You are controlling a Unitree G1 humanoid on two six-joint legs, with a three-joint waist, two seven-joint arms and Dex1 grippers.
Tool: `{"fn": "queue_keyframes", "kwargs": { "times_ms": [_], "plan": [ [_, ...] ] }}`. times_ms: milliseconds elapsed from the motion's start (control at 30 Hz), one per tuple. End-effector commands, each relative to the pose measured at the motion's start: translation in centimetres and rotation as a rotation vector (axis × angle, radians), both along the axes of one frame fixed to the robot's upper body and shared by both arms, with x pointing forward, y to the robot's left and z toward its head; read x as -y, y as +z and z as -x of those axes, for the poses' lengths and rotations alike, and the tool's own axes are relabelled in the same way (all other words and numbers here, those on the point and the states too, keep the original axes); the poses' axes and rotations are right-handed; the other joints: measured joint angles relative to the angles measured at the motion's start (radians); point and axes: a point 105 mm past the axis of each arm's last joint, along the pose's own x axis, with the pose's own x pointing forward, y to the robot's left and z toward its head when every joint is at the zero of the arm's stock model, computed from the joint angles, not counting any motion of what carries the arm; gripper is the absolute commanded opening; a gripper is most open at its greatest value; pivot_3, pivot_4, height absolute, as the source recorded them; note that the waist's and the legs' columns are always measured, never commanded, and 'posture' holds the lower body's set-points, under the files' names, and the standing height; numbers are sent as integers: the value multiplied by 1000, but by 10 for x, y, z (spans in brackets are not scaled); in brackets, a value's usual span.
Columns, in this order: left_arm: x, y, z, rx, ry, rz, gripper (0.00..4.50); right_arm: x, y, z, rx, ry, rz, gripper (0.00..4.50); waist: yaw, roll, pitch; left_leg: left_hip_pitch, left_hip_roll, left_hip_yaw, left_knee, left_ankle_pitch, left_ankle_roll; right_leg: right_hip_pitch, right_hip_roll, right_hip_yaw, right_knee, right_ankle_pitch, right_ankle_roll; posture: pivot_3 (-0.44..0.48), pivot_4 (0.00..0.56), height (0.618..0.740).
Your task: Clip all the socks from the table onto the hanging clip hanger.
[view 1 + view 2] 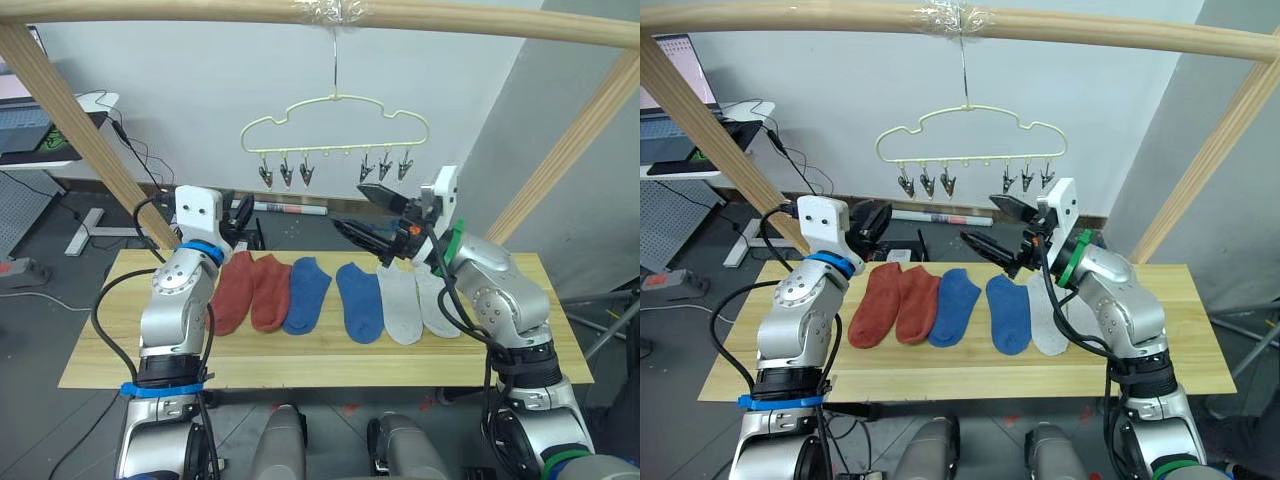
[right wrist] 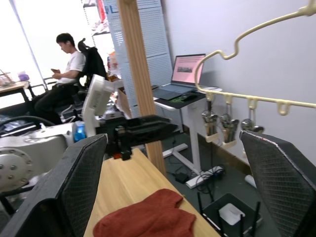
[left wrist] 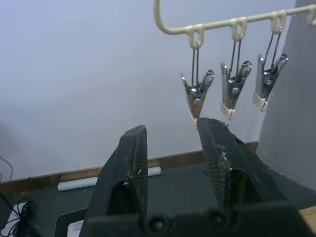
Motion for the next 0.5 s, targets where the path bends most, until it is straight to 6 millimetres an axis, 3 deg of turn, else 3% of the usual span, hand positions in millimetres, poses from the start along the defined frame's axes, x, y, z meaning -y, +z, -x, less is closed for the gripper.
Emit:
{"fn": "queue_keyframes", "kwargs": {
  "times_ms": [33,500],
  "plan": [
    [11,15,-2,68,-43,-18,1755,-7,16,8,53,43,-25,4500,0,0,5,0,0,0,0,0,0,0,0,0,0,0,0,49,251,740],
    [21,29,-27,132,-34,-2,1755,-16,37,19,76,81,-58,4500,-9,-1,15,-1,0,0,0,0,0,-1,0,-1,0,0,2,8,257,740]
  ]
}}
